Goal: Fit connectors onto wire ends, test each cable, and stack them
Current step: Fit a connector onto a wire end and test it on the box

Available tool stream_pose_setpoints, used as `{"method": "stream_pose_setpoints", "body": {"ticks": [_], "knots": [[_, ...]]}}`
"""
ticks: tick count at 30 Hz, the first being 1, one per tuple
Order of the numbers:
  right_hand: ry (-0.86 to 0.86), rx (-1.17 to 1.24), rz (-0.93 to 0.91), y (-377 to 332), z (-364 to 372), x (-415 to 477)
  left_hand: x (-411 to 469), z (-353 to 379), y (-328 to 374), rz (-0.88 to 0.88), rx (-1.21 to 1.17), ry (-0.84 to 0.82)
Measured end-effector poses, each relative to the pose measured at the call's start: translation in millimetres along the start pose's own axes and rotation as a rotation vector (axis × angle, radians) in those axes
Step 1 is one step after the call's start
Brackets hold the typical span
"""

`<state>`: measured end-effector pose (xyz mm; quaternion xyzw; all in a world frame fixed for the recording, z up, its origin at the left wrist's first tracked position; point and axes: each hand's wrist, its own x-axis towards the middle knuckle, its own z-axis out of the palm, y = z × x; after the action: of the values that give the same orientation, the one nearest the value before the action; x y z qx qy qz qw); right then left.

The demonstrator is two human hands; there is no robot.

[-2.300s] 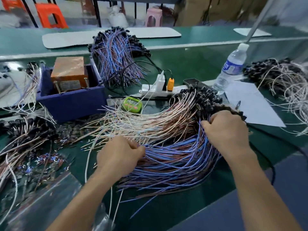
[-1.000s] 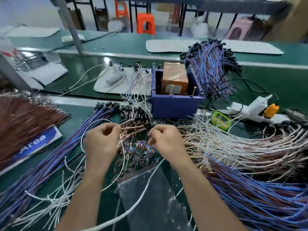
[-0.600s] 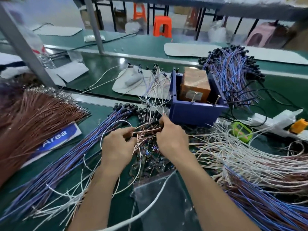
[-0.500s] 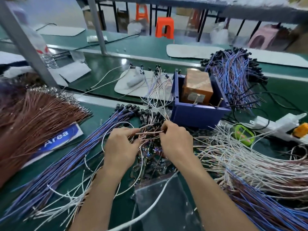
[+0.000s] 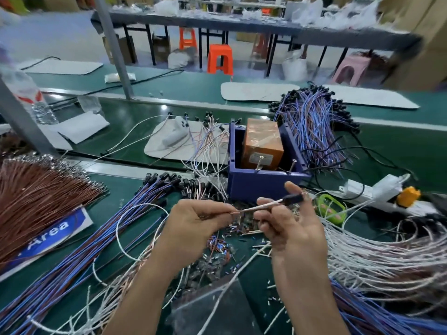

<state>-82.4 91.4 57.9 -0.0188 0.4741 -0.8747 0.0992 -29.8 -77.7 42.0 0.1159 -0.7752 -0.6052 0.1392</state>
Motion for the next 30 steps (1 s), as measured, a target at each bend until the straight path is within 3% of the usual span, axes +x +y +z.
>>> {"method": "stream_pose_setpoints", "body": {"ticks": [6, 11, 15, 22, 26, 30], "knots": [[-0.051, -0.124, -0.185, -28.8, -12.9, -5.1, 0.2, 30.7, 9.7, -0.056, -0.007, -0.089], [-0.173, -0.514, -0.194, -30.6, -26.1, -3.2, -1.8, 39.2, 9.8, -0.092, -0.024, -0.073], [-0.199, -0.414, -0.13, -26.1, -20.5, -6.2, -1.6, 48.0, 11.1, -0.103, -0.069, -0.107], [0.019, -0.009, 0.133, -42.1, -38.9, 5.9, -4.8, 19.5, -5.8, -0.242, 0.023, -0.173], [-0.063, -0.037, 0.205, -52.5, -62.1, 14.2, -8.3, -2.3, -11.6, -0.27, 0.087, -0.194], [-0.249, -0.296, 0.22, -42.4, -66.3, 12.7, -8.5, 11.8, -9.7, -0.188, 0.263, -0.114]]}}
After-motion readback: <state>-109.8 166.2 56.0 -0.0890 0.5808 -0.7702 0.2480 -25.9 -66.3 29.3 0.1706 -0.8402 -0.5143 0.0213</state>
